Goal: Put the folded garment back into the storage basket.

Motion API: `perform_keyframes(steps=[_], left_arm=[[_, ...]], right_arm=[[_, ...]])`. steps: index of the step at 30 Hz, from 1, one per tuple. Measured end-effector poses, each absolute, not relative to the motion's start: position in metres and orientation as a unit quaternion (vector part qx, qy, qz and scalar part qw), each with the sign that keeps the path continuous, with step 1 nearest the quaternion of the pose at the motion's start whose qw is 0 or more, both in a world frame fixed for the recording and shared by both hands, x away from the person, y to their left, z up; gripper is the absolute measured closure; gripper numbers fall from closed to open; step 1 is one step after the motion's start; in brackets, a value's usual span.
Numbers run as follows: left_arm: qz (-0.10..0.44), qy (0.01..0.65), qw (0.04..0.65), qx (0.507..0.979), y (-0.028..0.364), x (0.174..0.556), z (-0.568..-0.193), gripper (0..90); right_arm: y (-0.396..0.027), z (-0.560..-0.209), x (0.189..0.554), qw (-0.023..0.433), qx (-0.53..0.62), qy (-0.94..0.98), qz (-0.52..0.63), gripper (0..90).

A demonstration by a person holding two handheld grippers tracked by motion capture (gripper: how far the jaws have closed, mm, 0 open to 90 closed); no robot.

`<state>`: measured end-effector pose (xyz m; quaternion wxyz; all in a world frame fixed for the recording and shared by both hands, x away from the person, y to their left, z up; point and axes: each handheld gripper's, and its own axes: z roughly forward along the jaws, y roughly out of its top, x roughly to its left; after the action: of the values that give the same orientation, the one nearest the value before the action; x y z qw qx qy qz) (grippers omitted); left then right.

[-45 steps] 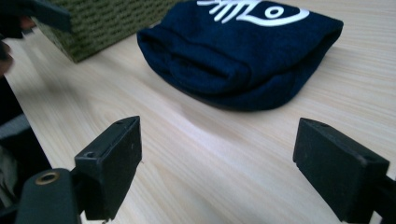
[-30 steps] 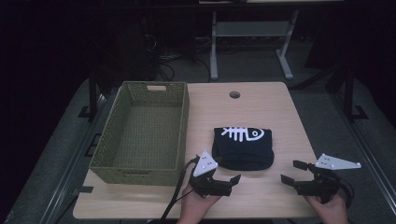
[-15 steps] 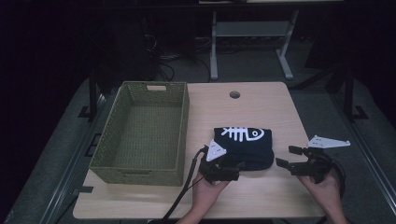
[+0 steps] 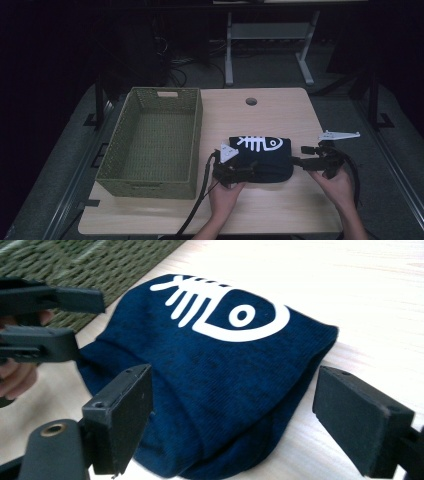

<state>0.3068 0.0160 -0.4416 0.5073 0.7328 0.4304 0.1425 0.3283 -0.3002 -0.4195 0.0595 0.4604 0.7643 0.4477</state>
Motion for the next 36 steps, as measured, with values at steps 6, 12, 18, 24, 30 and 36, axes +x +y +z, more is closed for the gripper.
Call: perform_keyframes(steps=[6,12,18,24,30,36], left_arm=[[0.145,0.467,0.493,0.72,0.016,0.324,-0.442,14.7],[0.143,0.495,0.464,0.721,0.014,0.337,-0.451,15.1],[0.135,0.511,0.439,0.727,0.016,0.339,-0.46,15.3],[0.106,0.532,0.433,0.72,0.018,0.347,-0.468,18.9],[0.084,0.542,0.436,0.714,0.021,0.351,-0.471,22.4],[0.072,0.543,0.44,0.712,0.021,0.353,-0.474,28.6]], right_arm=[[-0.295,-0.426,0.342,0.055,0.475,0.764,0.433,17.5],[-0.293,-0.438,0.354,0.044,0.488,0.763,0.422,19.9],[-0.289,-0.451,0.36,0.029,0.502,0.759,0.413,21.4],[-0.288,-0.462,0.36,0.027,0.51,0.761,0.4,26.7],[-0.286,-0.47,0.361,0.015,0.519,0.755,0.401,33.5],[-0.283,-0.471,0.361,0.02,0.523,0.753,0.398,43.7]])
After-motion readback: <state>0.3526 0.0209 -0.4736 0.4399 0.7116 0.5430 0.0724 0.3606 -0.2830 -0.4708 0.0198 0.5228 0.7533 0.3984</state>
